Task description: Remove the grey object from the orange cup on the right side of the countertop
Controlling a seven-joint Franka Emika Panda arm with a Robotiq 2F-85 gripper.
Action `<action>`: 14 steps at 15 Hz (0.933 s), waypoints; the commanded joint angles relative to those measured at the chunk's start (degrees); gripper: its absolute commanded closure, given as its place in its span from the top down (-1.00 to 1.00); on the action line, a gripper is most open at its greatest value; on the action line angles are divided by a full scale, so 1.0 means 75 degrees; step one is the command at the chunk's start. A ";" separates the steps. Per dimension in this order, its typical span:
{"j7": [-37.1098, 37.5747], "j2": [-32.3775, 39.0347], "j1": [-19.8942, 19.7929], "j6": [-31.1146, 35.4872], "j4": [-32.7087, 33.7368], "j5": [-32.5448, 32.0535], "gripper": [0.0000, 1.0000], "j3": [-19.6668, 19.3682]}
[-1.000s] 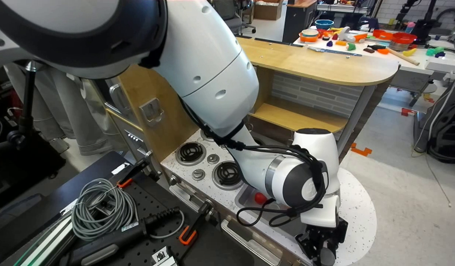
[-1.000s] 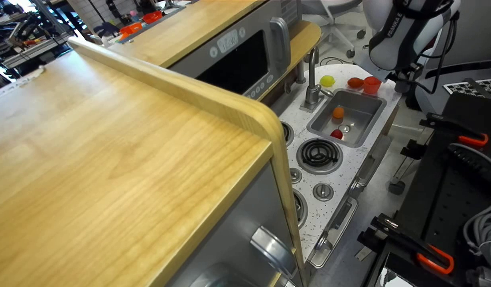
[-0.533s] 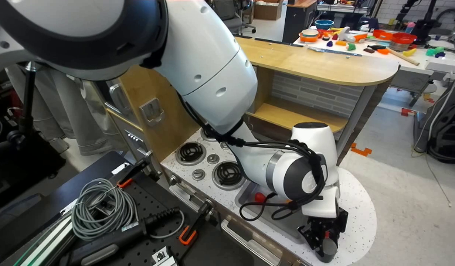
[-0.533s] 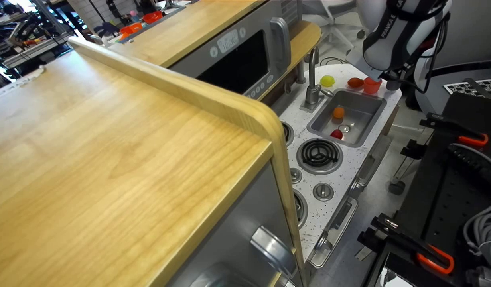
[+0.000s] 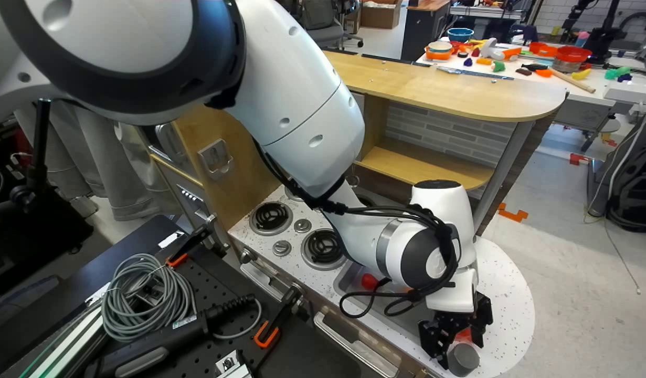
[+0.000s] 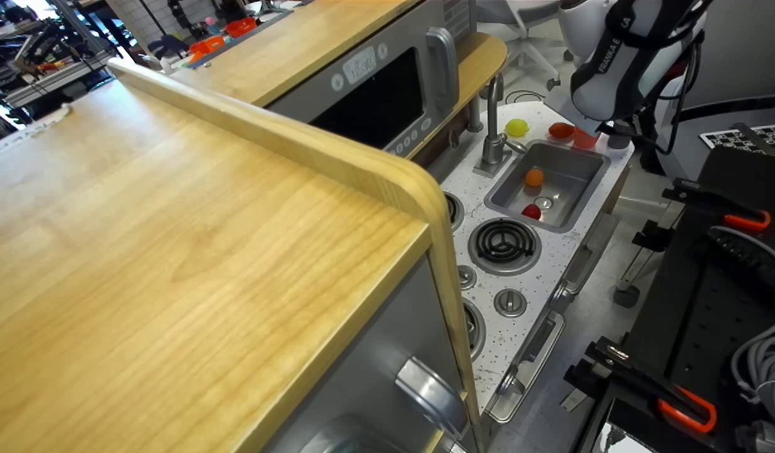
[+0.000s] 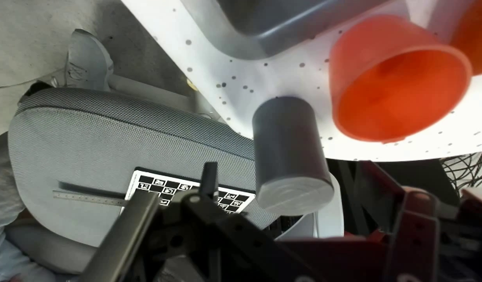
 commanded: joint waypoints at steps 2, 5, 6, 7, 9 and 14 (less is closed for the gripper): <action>-0.0192 -0.0263 0.0088 0.0159 -0.0204 0.0030 1.00 0.0074; -0.0807 -0.1041 0.0195 0.0401 -0.0900 -0.0040 1.00 0.0266; -0.1153 -0.1327 0.0149 0.0341 -0.1083 -0.0040 1.00 0.0400; -0.1595 -0.1703 0.0077 0.0184 -0.1303 -0.0049 1.00 0.0574; -0.2367 -0.2391 0.0063 0.0128 -0.1818 -0.0069 1.00 0.0790; -0.4233 -0.4164 0.0169 -0.0145 -0.3370 -0.0208 1.00 0.1070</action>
